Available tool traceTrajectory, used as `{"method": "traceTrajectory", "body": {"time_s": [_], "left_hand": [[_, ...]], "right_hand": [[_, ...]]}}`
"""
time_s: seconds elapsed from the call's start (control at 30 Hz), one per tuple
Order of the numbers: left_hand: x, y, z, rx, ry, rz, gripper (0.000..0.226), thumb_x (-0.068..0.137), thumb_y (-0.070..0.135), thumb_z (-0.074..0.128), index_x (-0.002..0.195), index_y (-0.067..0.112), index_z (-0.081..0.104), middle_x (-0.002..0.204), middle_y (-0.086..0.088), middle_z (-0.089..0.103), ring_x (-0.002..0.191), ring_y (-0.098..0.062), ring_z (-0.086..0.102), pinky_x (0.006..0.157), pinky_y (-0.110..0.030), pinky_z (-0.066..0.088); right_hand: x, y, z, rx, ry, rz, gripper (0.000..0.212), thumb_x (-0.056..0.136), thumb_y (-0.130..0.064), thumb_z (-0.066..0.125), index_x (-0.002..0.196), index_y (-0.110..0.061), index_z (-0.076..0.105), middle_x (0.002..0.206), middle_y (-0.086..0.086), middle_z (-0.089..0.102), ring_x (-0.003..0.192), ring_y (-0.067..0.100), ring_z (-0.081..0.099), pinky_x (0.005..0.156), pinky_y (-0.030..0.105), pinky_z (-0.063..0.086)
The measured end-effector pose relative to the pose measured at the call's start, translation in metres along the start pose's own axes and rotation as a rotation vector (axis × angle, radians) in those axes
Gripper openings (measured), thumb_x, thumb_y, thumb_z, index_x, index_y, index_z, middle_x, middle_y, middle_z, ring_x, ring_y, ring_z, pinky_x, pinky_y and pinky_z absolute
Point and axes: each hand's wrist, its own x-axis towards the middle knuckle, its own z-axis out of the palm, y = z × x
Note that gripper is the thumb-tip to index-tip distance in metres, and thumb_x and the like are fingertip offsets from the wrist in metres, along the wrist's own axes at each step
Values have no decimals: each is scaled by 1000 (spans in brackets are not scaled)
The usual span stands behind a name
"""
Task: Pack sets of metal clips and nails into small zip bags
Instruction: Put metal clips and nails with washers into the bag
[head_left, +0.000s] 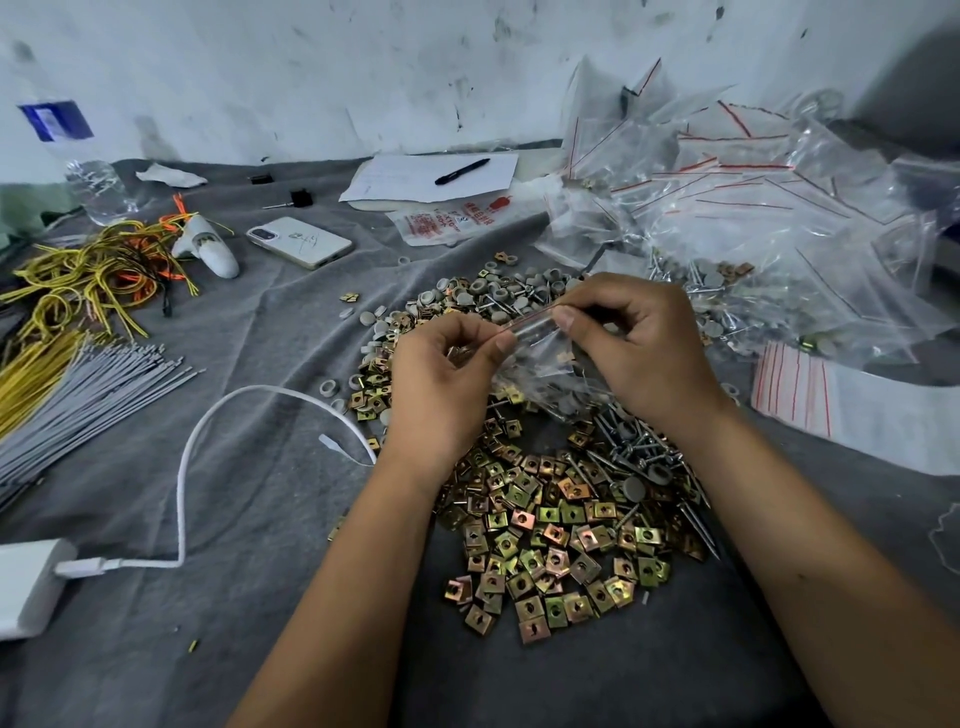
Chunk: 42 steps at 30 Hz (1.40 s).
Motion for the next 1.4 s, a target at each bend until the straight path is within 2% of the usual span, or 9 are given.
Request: {"method": "traceTrajectory", "body": {"time_s": [0.17,0.23,0.43,0.6,0.8,0.9,1.03,1.23,1.4], "left_hand": [[0,-4,0,-92,65,-55,12,90,19,79,83,10,74,86,-8,77,65,-21,64,57,-38,55],[1,-6,-1,-139,66,-68,10,89,16,79,82,10,74,87,-12,78,72,-25,66,67,-41,56],[1,-5,-1,-188,89,-28,9,89,10,80,81,14,77,83,-9,78,75,-17,71,63,-23,56],[1,-3,-2,-260,134,-55,13,88,8,79,78,16,79,81,-8,78,78,-20,68,78,-37,56],[1,-4,-4,-50,158,34,5,89,16,80,86,16,76,84,9,78,75,-1,69,70,-17,52],[-1,-2,-2,206,83,116,10,89,26,81,94,20,74,97,12,75,92,-6,69,83,-31,56],[-2,-1,0,105,57,132,10,88,9,80,82,11,73,95,-3,76,94,-23,70,87,-51,56],[-3,-2,-2,132,-25,171,4,89,15,81,88,12,78,87,-1,75,84,-26,69,79,-52,57],[-2,-1,0,90,-57,177,3,91,13,78,92,11,76,91,-2,75,87,-27,71,80,-55,59]], "right_hand": [[0,4,-2,62,64,66,6,93,-12,73,96,-11,79,80,-5,74,71,8,68,64,20,51],[1,4,-4,56,72,75,7,94,-12,73,97,-9,79,80,-1,74,71,8,67,64,20,50],[1,8,-4,67,80,87,7,95,-14,72,96,-12,79,73,-14,70,66,-1,61,61,13,45],[1,8,-8,168,122,129,9,96,-10,70,97,-4,77,81,22,70,63,8,69,55,14,53],[2,8,-7,123,107,111,8,95,-11,71,97,-8,78,82,9,73,71,8,68,62,18,52],[1,5,-6,129,37,79,6,94,-8,71,95,-9,77,78,-7,72,69,2,65,62,15,50],[0,3,-4,130,-11,47,7,94,-5,71,96,-9,76,70,-20,68,61,-3,62,57,11,47],[0,-1,-4,186,-31,63,5,91,-10,76,95,-7,77,81,4,74,70,18,68,63,28,55],[0,0,0,115,-93,-2,6,86,-10,80,92,-10,78,81,-1,75,73,16,71,65,28,58]]}}
